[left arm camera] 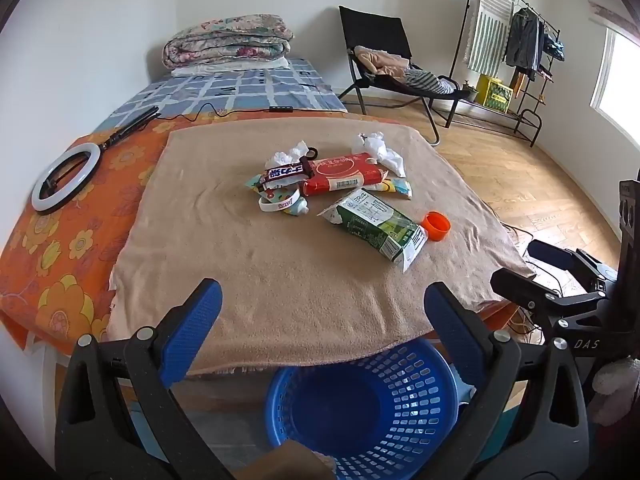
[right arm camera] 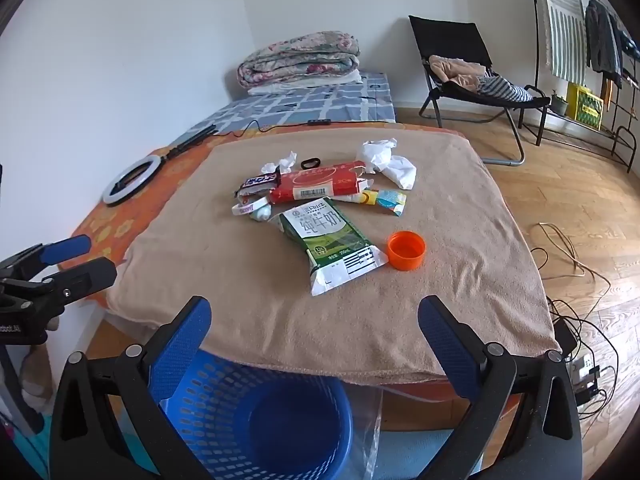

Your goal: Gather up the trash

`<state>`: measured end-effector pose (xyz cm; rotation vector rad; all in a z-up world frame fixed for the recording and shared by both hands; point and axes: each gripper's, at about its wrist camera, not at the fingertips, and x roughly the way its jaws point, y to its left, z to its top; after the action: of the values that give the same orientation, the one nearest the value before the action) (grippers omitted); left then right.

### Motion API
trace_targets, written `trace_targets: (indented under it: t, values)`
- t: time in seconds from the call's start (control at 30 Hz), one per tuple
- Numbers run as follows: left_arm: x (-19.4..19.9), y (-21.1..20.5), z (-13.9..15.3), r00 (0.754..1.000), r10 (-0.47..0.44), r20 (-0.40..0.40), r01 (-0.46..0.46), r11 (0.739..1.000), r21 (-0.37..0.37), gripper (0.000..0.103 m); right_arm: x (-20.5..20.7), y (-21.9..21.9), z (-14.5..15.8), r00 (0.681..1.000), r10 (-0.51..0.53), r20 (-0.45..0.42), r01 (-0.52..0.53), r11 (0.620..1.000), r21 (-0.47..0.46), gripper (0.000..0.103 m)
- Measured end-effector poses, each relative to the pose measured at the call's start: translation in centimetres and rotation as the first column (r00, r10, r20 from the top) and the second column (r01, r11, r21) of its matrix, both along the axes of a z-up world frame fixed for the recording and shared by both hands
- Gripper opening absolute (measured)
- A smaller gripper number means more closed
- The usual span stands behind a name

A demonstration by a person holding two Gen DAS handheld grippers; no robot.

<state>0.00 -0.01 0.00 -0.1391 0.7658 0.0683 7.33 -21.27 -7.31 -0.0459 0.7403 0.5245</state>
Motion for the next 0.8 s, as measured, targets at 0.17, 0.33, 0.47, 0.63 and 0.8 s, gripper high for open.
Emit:
trace_targets:
  t: [0.17, 0.33, 0.47, 0.63, 0.8]
  values:
    - [0.0, 0.2, 0.0, 1.000, 0.004, 0.004, -0.004, 1.000, -0.011, 0.103, 0.2, -0.4, 0.0, 1.000, -0.023, 0.001, 0.023, 1.000, 0.005, 0.102]
    - [-0.5, 0.3, -0.3, 1.000, 0.002, 0.001, -0.002, 1.000, -0.015, 0.103, -0.6, -0.8, 0.5, 1.000, -0.019, 0.000, 0.019, 0.999, 0.036, 0.102]
    - [-0.4, 0.2, -0.2, 1.000, 0.006, -0.003, -0.006, 1.000, -0.015, 0.103, -0.1, -0.9, 0.1, 1.000, -0.024, -0.004, 0.024, 0.999, 0.041, 0.102]
    - [-0.4, 0.2, -1.0, 1.000, 0.006, -0.009, -0.007, 1.000, -0.016, 0.103, 0.0, -0.9, 0.2, 0.999, -0.032, -0.009, 0.032, 0.999, 0.043, 0.102]
    - [0.0, -0.5, -1.9, 1.000, 0.000, -0.030, -0.001, 1.000, -0.010, 0.103, 0.1, -1.0, 0.1, 0.999, -0.034, -0.010, 0.034, 0.999, 0.042, 0.102]
